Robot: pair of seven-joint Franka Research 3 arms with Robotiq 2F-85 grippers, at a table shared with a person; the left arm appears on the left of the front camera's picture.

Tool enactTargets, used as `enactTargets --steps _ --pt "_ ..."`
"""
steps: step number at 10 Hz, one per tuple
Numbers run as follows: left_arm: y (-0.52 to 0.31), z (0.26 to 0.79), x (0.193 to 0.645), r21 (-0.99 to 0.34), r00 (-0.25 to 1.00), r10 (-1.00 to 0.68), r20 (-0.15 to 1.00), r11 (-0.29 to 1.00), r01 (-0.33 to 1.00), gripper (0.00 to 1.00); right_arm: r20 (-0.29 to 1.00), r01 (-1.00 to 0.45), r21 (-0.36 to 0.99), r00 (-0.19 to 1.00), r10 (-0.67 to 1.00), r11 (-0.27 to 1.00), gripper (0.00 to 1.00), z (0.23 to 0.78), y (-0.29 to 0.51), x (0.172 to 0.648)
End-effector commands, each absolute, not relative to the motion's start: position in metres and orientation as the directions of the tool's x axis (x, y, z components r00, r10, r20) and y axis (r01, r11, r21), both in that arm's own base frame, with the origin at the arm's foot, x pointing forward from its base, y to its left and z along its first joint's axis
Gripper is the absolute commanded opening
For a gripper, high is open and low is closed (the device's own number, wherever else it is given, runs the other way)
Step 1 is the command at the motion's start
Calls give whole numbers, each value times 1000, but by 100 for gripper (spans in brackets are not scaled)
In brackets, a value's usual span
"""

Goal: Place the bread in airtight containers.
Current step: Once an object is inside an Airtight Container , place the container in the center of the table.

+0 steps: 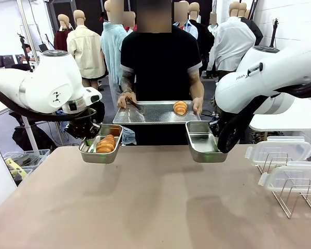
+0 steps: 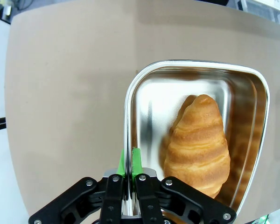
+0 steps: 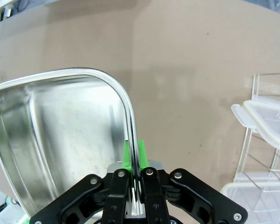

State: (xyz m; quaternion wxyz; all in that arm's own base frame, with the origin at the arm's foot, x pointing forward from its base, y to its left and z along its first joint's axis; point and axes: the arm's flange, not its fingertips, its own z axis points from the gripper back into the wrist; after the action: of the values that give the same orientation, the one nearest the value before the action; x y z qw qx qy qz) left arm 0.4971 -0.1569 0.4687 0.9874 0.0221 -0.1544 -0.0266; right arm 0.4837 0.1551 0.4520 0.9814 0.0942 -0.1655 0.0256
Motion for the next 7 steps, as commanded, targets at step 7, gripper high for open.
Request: enactTargets --steps 7 --pt "-107 377 516 80 974 -51 219 996 34 0 349 -91 174 937 25 980 0 452 153 481"
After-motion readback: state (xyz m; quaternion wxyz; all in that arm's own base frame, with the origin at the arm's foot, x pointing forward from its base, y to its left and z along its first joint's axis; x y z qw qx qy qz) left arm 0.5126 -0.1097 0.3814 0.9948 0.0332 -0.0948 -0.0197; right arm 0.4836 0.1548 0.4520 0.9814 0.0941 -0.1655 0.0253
